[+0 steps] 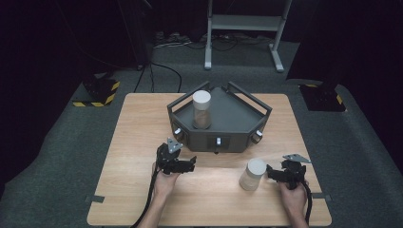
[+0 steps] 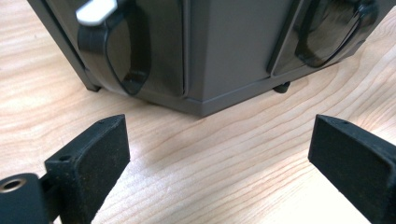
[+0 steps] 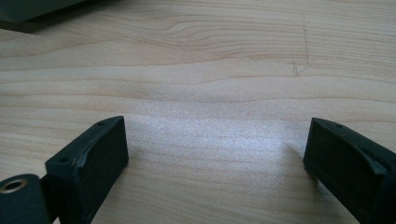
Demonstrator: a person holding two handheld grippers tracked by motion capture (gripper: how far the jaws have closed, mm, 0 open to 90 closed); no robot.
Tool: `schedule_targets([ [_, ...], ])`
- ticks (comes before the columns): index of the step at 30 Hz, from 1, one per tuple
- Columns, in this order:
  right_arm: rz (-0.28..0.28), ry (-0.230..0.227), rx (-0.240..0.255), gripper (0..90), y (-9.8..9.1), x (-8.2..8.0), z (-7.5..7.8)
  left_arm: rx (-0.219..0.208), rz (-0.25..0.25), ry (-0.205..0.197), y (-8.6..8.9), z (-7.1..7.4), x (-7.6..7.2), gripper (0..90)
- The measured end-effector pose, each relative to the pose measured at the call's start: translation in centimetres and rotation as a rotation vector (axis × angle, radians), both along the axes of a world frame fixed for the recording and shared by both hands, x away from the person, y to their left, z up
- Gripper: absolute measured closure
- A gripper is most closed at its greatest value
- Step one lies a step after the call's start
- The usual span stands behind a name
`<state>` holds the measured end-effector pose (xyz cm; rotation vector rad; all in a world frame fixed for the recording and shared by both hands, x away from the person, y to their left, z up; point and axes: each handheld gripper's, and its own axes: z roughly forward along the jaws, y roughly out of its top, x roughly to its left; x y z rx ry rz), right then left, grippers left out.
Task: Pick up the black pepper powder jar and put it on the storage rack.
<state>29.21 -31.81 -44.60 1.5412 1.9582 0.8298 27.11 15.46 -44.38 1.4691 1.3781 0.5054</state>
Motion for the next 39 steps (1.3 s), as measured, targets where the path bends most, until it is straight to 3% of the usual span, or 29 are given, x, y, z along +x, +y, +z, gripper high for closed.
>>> schedule_targets([
  [9,0.000,-0.001,0.000,6.1,0.0,0.0,0.0,0.048,-0.007,0.022,-0.4,-1.7,0.3,4.7],
  [15,0.000,-0.001,0.000,6.1,0.0,0.0,0.0,0.045,0.002,0.037,-0.7,-2.5,0.7,4.5],
  [22,-0.001,-0.001,0.000,6.1,0.0,0.0,0.0,0.072,0.014,0.061,-1.1,-3.4,1.1,4.4],
  [34,0.000,-0.001,0.000,6.1,0.0,0.0,0.0,0.084,0.028,0.082,-1.4,-4.0,1.5,4.0],
  [39,-0.001,-0.001,-0.001,6.1,0.0,0.0,0.0,0.078,0.040,0.074,-1.5,-4.5,1.3,4.4],
])
